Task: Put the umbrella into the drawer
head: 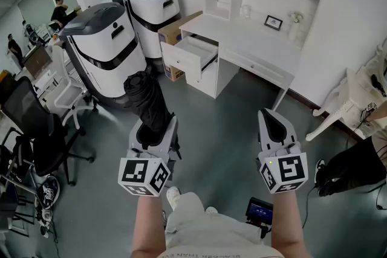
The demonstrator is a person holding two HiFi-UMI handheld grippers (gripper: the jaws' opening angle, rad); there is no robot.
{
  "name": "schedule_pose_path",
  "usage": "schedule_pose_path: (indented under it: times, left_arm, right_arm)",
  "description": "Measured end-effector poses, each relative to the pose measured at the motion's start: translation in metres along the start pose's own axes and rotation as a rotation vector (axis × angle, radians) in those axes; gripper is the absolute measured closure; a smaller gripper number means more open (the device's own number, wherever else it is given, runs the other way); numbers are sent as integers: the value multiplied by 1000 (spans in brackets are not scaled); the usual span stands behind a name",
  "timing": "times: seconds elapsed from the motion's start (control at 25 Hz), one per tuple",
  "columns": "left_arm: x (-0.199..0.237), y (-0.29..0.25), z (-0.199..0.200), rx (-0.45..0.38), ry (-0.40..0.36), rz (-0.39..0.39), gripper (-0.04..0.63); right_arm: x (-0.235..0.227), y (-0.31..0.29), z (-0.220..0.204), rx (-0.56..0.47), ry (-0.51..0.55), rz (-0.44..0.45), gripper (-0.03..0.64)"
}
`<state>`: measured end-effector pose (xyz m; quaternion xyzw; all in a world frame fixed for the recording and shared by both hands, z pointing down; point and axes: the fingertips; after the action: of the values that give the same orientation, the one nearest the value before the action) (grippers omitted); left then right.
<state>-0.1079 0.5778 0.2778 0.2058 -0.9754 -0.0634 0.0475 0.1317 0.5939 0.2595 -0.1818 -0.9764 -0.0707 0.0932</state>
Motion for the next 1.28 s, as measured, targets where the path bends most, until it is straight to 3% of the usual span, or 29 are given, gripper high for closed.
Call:
schedule_pose_path:
  times: [0.36,0.68,1.28]
  left_arm:
    - [0,-7,2,-2,-24,2,347]
    - [3,-43,-9,7,-45,-29,347]
    - [92,-180,-20,7,-28,-27,347]
  right_arm:
    - [-8,2,-3,4,6,-12,609]
    - [-35,-17,-13,-10,-37,-55,609]
    - [-66,-175,-38,26,-12,-47,609]
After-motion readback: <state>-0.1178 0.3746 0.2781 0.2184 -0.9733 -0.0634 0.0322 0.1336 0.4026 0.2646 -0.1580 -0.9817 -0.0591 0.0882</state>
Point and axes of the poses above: the fingertips, and each gripper's own axes: y backward along the fingers, x to its left, z out of its top, and after that the axes turned 2 degrees about -x, right-handed
